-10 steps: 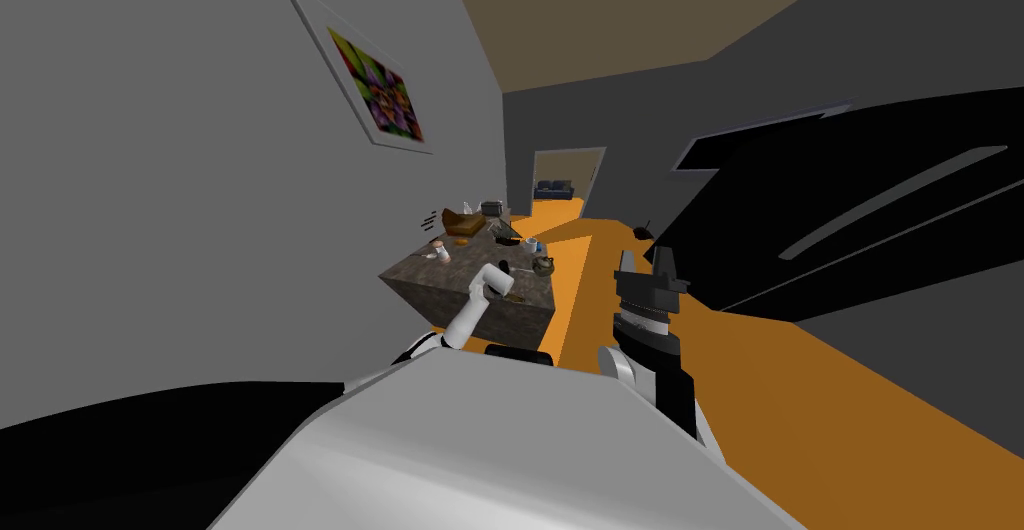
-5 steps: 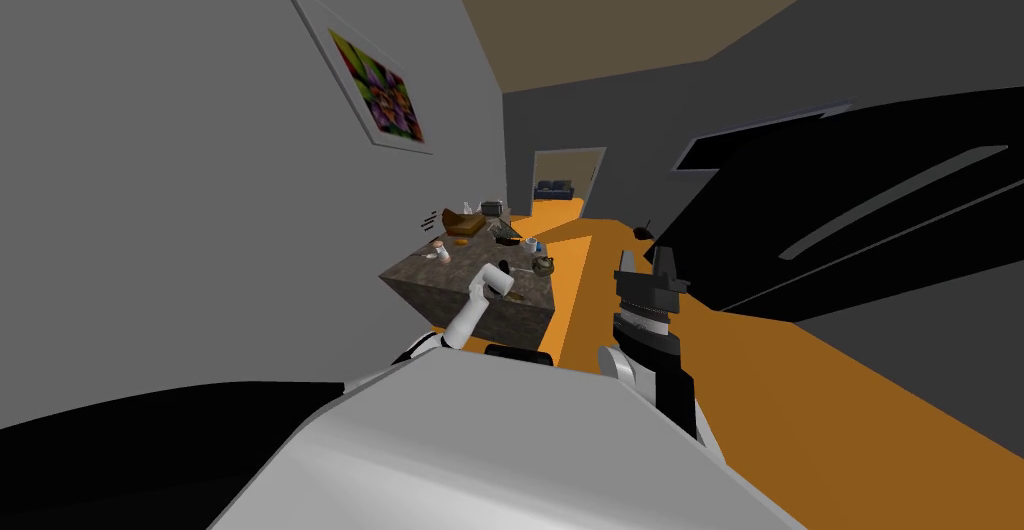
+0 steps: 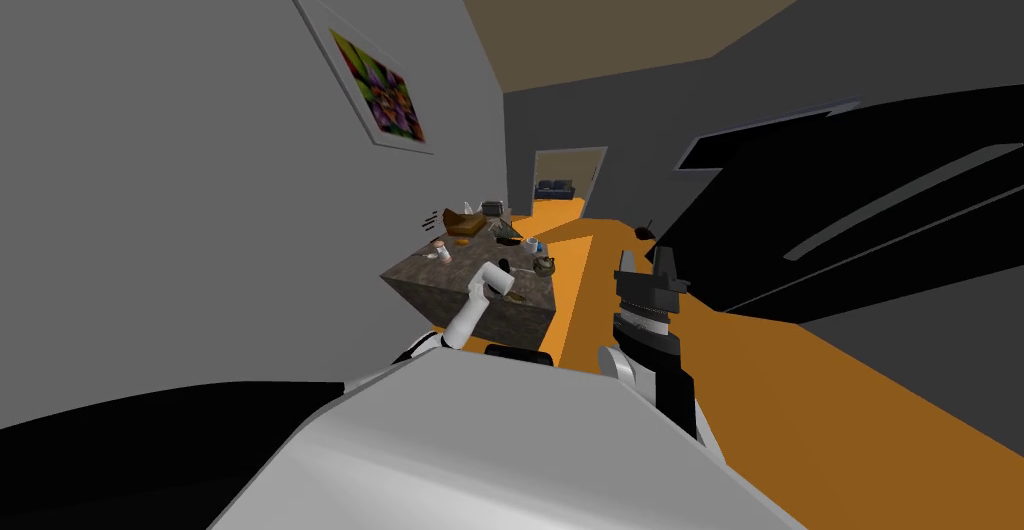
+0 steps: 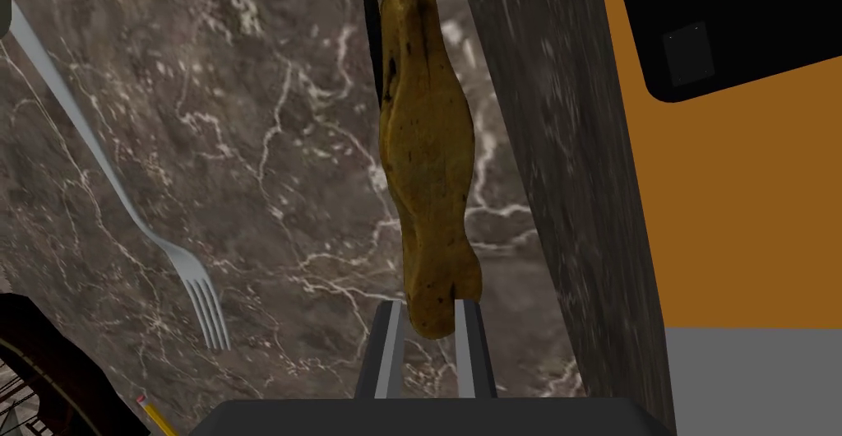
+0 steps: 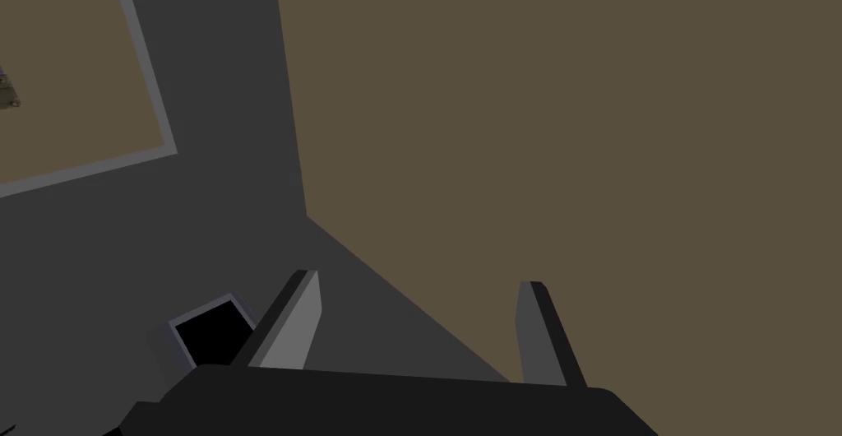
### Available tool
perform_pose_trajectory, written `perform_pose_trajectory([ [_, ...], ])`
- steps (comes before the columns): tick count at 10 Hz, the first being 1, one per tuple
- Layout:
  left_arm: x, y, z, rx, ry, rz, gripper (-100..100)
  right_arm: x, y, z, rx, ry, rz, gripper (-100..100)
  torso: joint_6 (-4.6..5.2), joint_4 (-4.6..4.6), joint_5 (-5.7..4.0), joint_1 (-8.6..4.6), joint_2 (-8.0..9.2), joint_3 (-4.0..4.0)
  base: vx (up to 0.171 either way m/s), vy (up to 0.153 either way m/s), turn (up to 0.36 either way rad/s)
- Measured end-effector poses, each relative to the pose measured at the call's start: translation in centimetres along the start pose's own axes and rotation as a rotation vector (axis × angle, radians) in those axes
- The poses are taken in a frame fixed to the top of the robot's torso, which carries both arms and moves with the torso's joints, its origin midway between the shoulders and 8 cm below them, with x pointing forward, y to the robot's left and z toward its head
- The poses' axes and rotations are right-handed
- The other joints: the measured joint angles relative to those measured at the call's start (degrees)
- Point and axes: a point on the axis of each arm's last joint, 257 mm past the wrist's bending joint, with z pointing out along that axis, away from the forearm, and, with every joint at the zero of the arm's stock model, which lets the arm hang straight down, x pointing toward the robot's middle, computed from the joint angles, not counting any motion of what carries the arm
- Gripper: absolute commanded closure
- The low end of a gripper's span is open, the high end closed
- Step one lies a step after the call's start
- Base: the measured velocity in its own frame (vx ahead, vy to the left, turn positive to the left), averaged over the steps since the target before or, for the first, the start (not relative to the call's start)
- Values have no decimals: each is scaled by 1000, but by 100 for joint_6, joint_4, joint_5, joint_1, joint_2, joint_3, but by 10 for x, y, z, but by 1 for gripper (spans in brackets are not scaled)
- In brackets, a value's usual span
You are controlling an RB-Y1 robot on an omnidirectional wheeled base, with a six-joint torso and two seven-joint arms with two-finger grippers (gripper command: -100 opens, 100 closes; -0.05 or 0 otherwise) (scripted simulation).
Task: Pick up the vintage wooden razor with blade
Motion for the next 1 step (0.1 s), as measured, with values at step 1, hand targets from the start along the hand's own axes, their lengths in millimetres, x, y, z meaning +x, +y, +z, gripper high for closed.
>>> perform_pose_trajectory([
  [1, 0, 1, -1, -2, 0, 0, 0, 0, 0, 0, 0, 0, 0, 0, 1, -1, 0, -2, 0, -1, 0, 0, 0],
])
